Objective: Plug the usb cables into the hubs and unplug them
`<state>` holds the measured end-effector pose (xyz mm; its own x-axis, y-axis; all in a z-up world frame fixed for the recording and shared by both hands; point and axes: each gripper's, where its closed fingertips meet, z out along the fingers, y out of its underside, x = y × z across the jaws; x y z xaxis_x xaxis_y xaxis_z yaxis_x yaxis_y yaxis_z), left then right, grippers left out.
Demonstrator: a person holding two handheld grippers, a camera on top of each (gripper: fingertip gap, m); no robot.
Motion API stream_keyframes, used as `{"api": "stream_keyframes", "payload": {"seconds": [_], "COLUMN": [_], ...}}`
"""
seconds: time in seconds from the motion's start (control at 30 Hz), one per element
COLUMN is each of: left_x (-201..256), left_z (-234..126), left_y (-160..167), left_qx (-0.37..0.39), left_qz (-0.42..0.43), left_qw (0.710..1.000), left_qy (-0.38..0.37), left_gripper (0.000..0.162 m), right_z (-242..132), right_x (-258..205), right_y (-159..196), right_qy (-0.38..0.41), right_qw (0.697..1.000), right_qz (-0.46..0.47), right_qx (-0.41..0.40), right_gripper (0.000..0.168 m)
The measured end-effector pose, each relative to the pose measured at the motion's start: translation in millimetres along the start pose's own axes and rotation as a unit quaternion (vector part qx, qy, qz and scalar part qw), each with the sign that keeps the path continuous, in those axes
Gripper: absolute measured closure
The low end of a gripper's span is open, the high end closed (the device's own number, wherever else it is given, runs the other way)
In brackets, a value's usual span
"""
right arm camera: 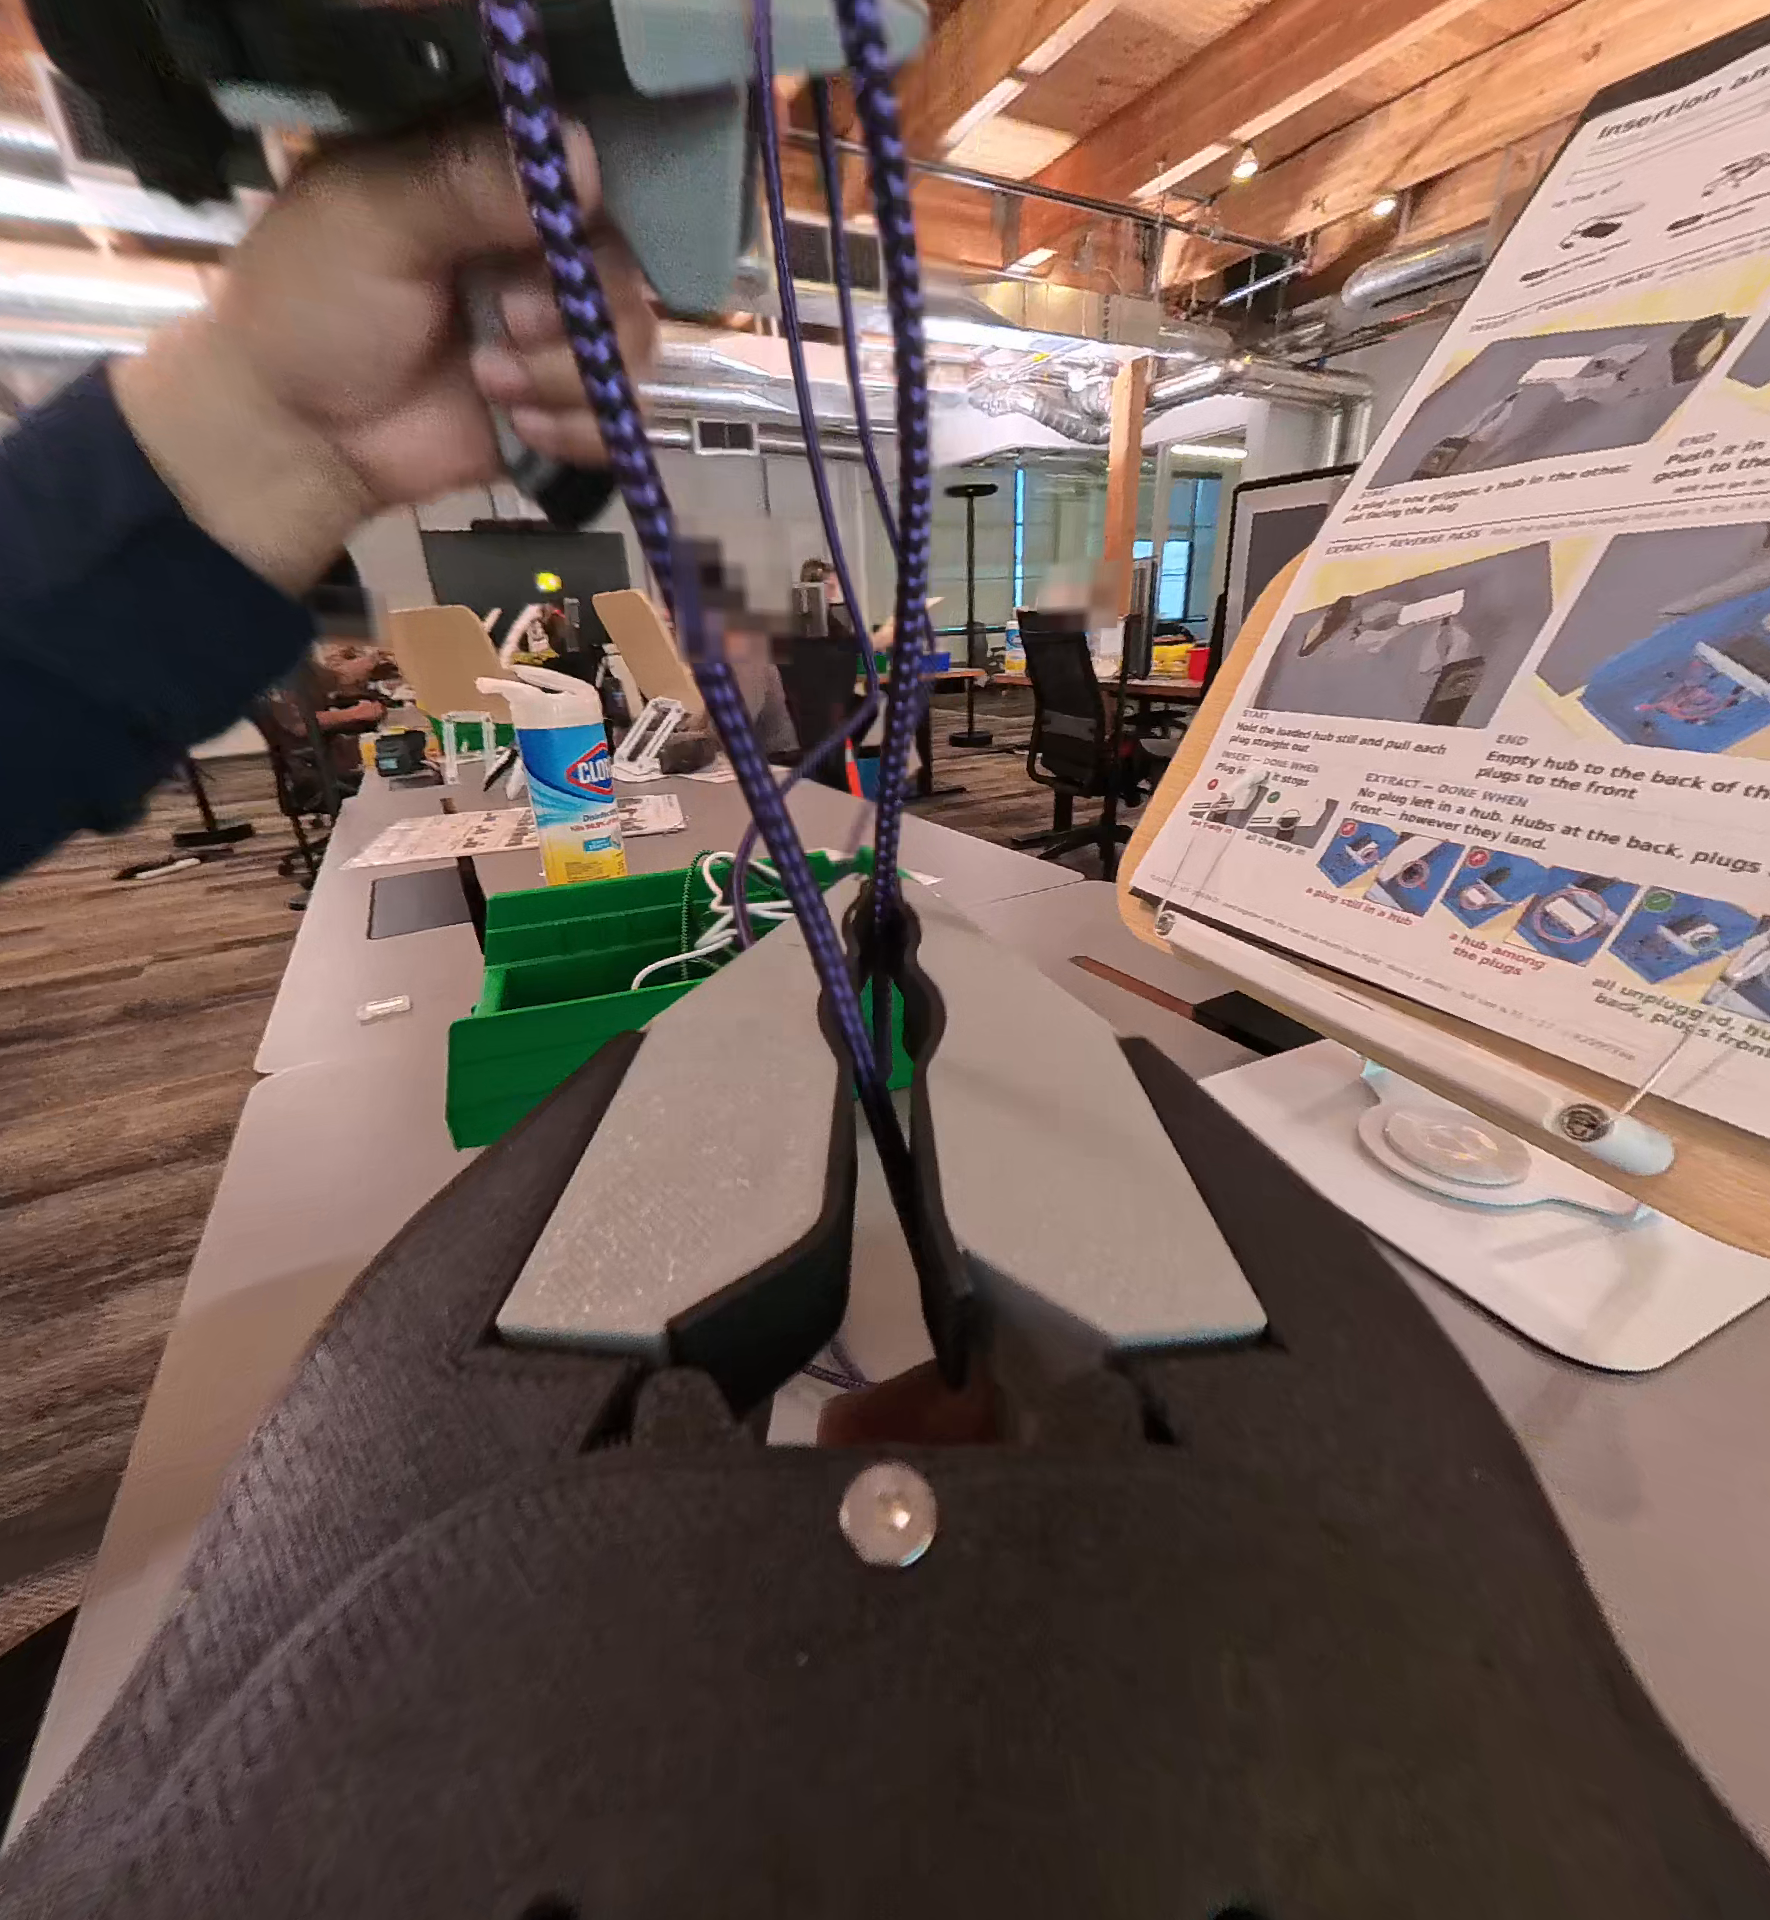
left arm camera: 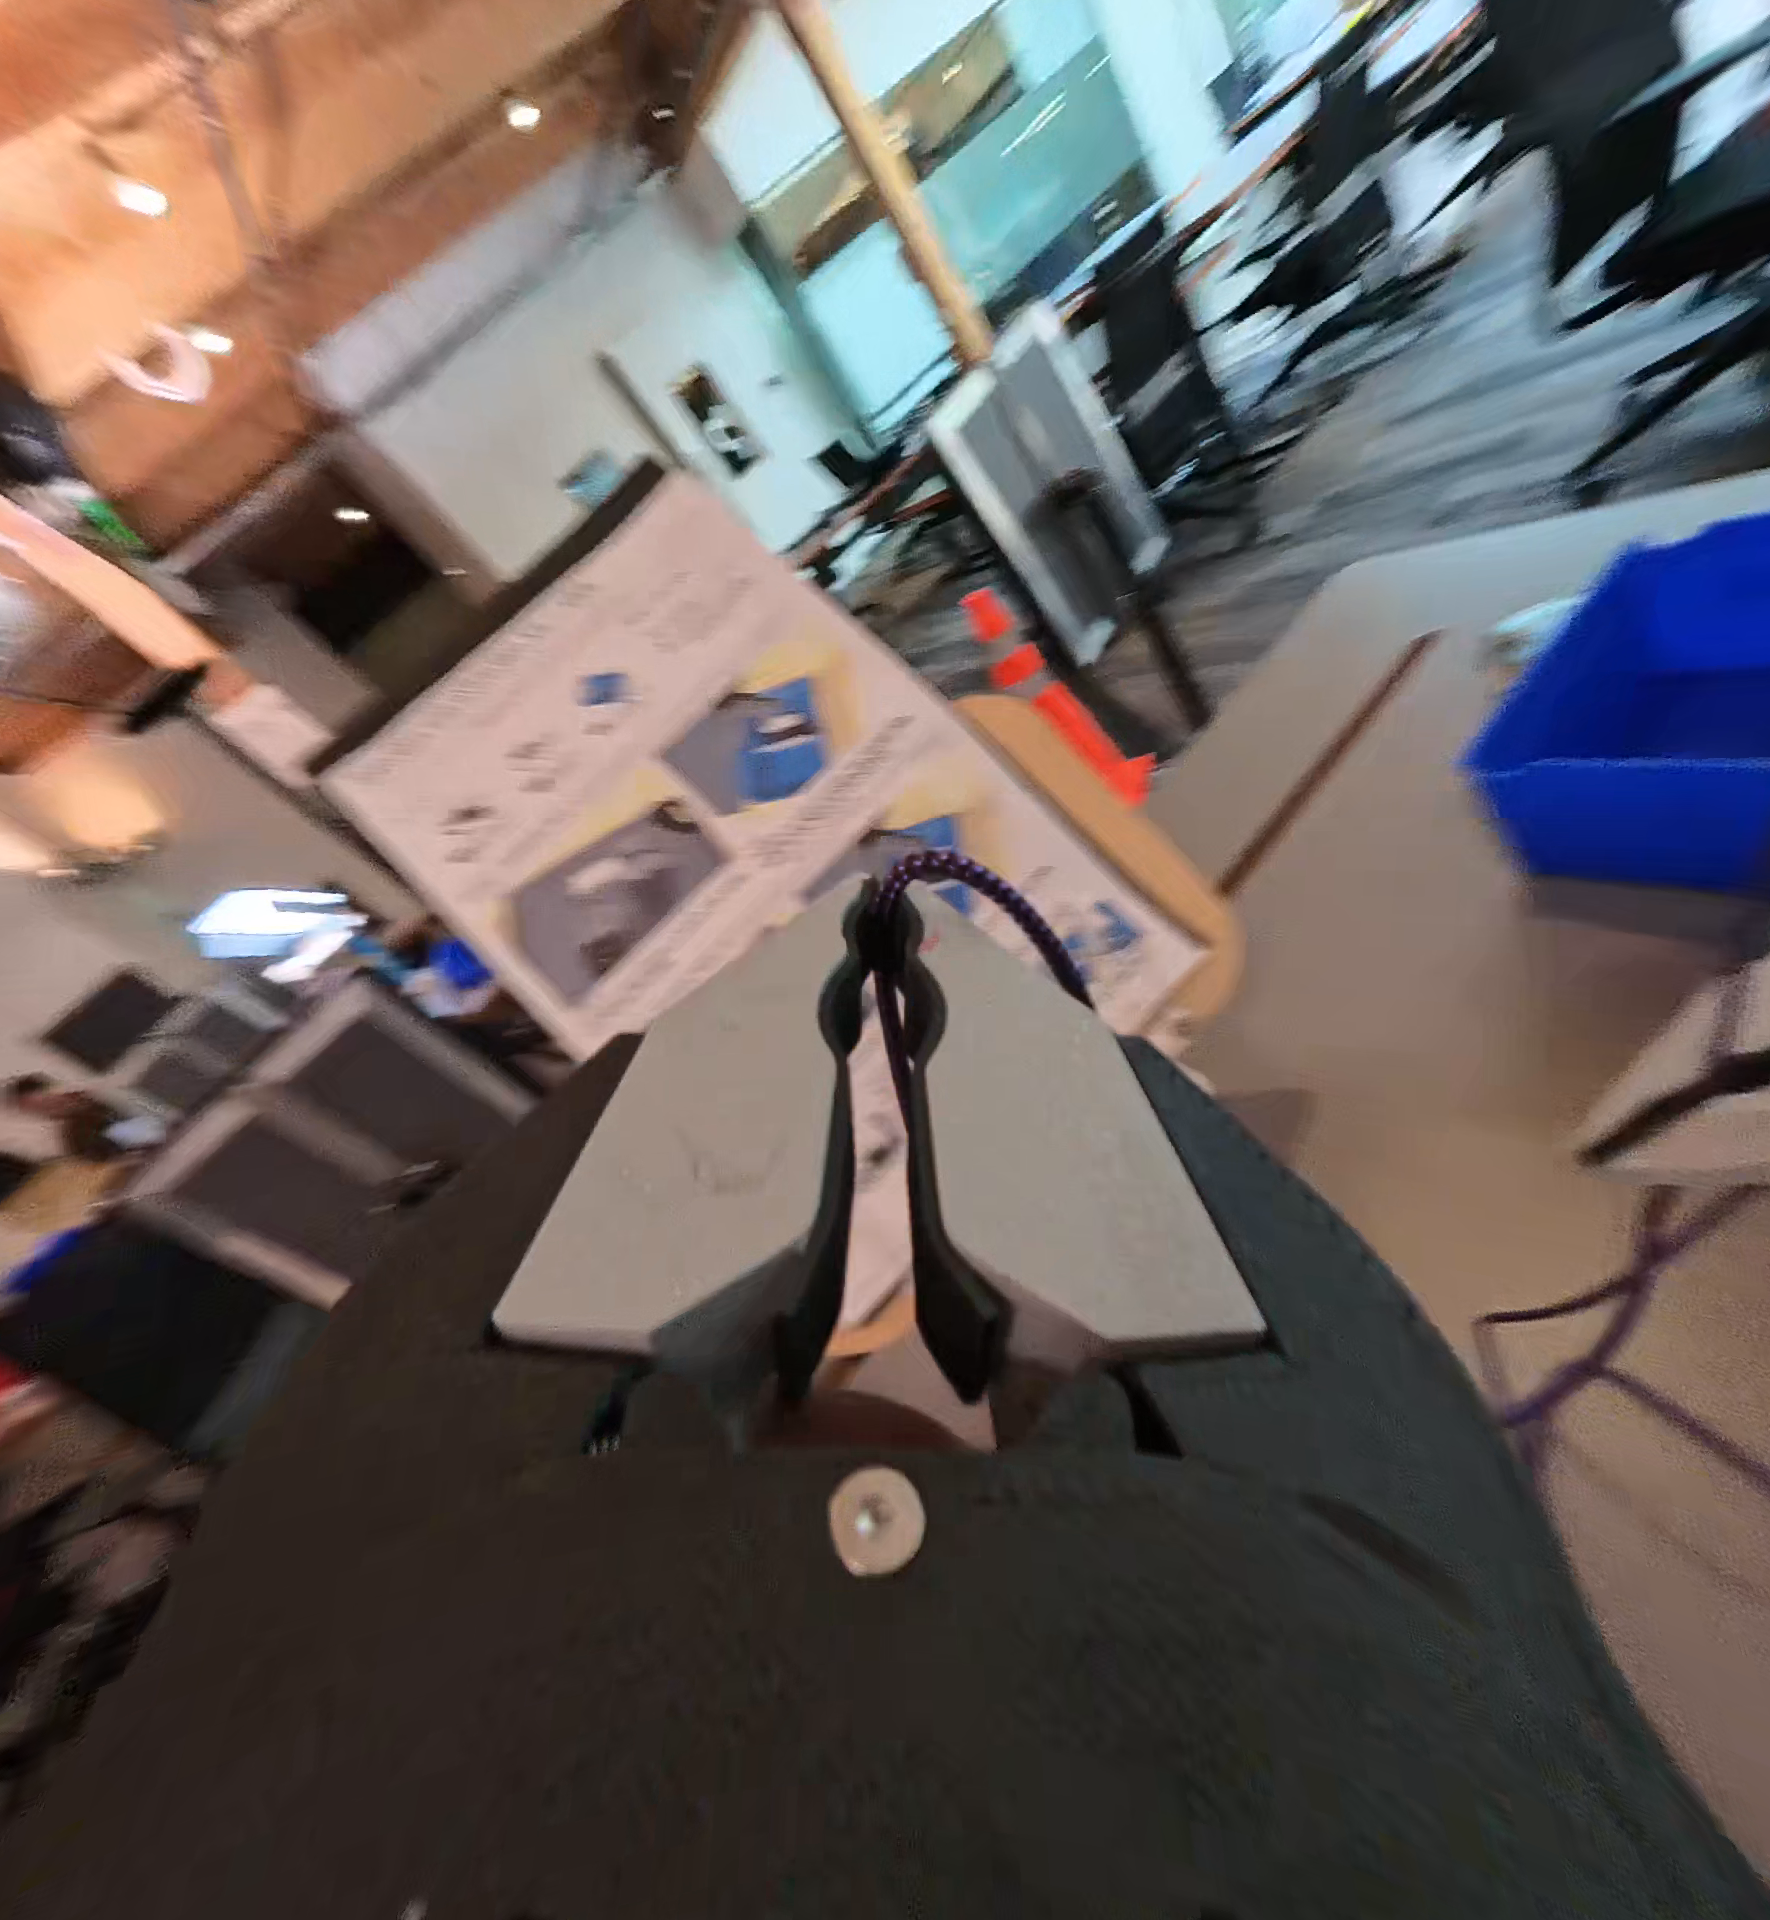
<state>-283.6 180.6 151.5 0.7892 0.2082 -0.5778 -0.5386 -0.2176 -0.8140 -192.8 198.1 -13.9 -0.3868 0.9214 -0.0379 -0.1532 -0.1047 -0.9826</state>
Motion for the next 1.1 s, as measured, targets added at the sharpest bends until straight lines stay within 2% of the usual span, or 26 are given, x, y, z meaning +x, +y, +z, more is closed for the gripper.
{"api": "stream_keyframes", "payload": {"seconds": [0.17,0.33,0.4,0.47,0.57,0.6,0.63,0.67,0.73,0.83,0.87,0.9,0.93,1.03,1.1], "left_x": [113.9,179.1,185.8,186.0,177.2,172.6,168.9,167.8,164.6,179.0,184.5,187.9,188.9,177.1,166.2], "left_z": [24.1,31.9,33.1,33.0,32.0,32.1,31.7,30.4,31.3,23.4,19.3,16.5,17.3,21.9,17.8], "left_y": [36.4,48.2,49.0,49.8,52.9,55.2,57.1,58.1,63.4,57.2,51.7,47.6,48.8,64.0,80.3], "left_qx": [0.021,0.060,0.069,0.076,0.081,0.079,0.078,0.077,0.068,0.087,0.102,0.113,0.109,0.068,0.029], "left_qz": [-0.061,-0.121,-0.157,-0.180,-0.202,-0.207,-0.213,-0.219,-0.225,-0.240,-0.246,-0.247,-0.240,-0.231,-0.231], "left_qw": [0.983,0.961,0.952,0.945,0.942,0.943,0.944,0.942,0.946,0.930,0.922,0.918,0.921,0.940,0.949], "left_qy": [0.174,0.239,0.255,0.263,0.256,0.247,0.241,0.242,0.225,0.263,0.280,0.290,0.286,0.243,0.214], "left_gripper": [0.162,0.162,0.162,0.162,0.162,0.162,0.162,0.162,0.162,0.162,0.162,0.162,0.162,0.159,0.130], "right_z": [-1.4,-0.9,-0.3,0.2,0.3,-0.2,-0.4,-0.3,0.5,9.8,13.3,15.5,15.9,8.4,-4.9], "right_x": [1.4,5.8,7.2,2.9,5.2,4.8,3.8,4.9,11.5,3.6,-0.9,-5.0,-5.9,19.8,50.5], "right_y": [10.9,29.2,33.8,34.0,33.0,31.5,28.3,24.1,21.0,34.7,41.6,48.5,53.2,58.7,52.5], "right_qy": [-0.007,-0.008,-0.007,-0.017,0.005,0.009,0.012,0.023,0.053,0.030,0.017,0.003,-0.001,0.060,0.134], "right_qw": [1.000,0.999,0.999,0.999,0.998,0.998,0.998,0.999,0.998,0.998,0.997,0.995,0.993,0.985,0.975], "right_qz": [0.010,0.010,0.005,0.000,-0.029,-0.037,-0.040,-0.039,-0.039,-0.037,-0.037,-0.043,-0.053,-0.084,-0.088], "right_qx": [-0.014,-0.043,-0.052,-0.052,-0.050,-0.046,-0.035,-0.023,-0.017,-0.051,-0.068,-0.087,-0.102,-0.137,-0.157], "right_gripper": [0.168,0.168,0.166,0.153,0.148,0.140,0.122,0.115,0.119,0.105,0.111,0.146,0.165,0.168,0.168]}}
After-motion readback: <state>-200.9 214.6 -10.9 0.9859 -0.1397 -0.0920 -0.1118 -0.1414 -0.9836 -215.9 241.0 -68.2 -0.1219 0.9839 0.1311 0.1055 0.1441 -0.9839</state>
